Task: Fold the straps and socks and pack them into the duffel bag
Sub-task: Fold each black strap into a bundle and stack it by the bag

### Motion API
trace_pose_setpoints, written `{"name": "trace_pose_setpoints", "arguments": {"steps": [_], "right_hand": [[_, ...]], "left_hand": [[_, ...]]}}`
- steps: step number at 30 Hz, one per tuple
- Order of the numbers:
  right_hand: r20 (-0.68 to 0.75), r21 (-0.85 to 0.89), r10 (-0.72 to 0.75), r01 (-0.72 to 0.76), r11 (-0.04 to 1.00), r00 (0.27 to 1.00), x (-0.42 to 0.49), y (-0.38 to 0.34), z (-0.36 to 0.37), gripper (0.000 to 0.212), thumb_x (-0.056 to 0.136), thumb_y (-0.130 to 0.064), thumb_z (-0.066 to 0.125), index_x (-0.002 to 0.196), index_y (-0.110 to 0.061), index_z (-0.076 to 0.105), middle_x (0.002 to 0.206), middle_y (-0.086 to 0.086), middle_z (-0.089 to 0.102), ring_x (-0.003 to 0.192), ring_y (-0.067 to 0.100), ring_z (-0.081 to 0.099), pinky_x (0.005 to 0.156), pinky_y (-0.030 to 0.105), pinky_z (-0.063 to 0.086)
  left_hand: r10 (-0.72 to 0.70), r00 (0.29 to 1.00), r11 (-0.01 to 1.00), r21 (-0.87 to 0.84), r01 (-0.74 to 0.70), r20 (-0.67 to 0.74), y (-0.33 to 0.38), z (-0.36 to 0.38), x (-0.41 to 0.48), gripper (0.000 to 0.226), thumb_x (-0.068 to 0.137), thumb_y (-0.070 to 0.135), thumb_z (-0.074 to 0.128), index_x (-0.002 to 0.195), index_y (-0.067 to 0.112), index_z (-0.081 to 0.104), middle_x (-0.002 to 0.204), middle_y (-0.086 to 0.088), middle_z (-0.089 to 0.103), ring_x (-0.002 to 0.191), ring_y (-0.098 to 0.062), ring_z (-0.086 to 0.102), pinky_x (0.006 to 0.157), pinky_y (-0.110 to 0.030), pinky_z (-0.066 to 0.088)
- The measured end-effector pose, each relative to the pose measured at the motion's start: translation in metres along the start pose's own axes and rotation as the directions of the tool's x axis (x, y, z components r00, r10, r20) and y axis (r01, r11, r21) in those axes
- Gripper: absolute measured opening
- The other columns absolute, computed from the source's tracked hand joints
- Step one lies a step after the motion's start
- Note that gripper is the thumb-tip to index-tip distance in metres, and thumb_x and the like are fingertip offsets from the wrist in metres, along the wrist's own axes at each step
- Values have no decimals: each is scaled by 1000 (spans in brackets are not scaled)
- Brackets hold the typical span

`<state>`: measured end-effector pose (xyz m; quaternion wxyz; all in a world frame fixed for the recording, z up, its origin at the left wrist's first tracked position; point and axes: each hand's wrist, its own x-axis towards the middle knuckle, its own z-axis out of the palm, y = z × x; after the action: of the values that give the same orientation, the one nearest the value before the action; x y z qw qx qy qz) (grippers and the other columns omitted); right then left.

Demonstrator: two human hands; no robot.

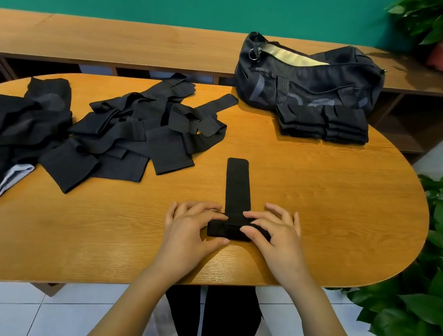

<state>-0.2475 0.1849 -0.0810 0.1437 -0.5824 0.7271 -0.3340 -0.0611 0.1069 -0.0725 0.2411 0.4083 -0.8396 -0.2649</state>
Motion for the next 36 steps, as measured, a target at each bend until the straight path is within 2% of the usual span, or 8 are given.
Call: {"name": "trace_pose_setpoints", "arguments": {"steps": [4,8,13,18,22,26,33,36], "right_hand": [[-25,85,27,-25,996,999,-1,0,-5,25,78,-73,51,92,-55,61,102,-46,49,123,-23,24,119,44,-8],[-33,-31,17,-18,999,999,-4,6,-12,34,67,-82,55,94,-61,55,111,-41,53,129,-13,27,118,44,-12],[-121,-24,40,-43,999,992,-5,8,-19,25,81,-53,57,104,-47,61,105,-38,49,119,-7,38,120,46,-5],[-205,7,99,-100,995,974,-3,7,-15,11,87,-35,65,98,-34,68,90,-31,50,108,1,46,120,42,1],[-274,-2,99,-103,995,957,-3,4,-11,24,84,-44,61,98,-27,71,82,-21,60,101,8,53,119,49,9],[-279,-12,125,-134,991,952,-3,0,-9,52,79,-52,56,120,-22,66,83,-16,65,105,7,51,119,49,11],[-285,-57,154,-177,983,946,-3,-1,-7,53,82,-45,68,131,-28,58,82,-22,60,106,4,45,119,50,13],[-265,-133,136,-176,975,955,-3,1,-6,51,85,-42,68,133,-29,55,97,-16,59,111,13,47,116,54,18]], "left_hand": [[-17,999,1000,-20,16,-28,2,1,3,26,82,46,69,103,32,74,117,33,56,120,3,34,114,-47,10],[-54,997,996,-71,50,-57,3,2,5,24,84,46,65,104,35,72,111,29,60,118,-1,39,113,-48,14],[-105,991,989,-116,95,-82,6,0,7,21,87,41,64,107,38,67,106,23,61,114,-1,42,116,-46,13],[-146,982,982,-136,129,-122,8,-1,7,49,86,33,69,129,44,47,89,26,59,107,0,49,117,-46,13],[-184,961,975,-159,152,-208,9,3,6,63,85,34,70,139,38,39,84,19,65,107,-2,55,118,-44,10],[-208,953,977,-100,190,-220,10,3,7,70,85,36,69,145,32,34,82,17,62,103,-2,55,119,-45,9],[-189,961,977,56,204,-201,9,3,7,71,86,41,67,147,31,32,79,21,56,97,0,48,117,-45,8],[-161,967,970,148,191,-197,9,2,7,66,86,41,67,144,32,38,81,19,54,94,-3,47,117,-49,11]]}}
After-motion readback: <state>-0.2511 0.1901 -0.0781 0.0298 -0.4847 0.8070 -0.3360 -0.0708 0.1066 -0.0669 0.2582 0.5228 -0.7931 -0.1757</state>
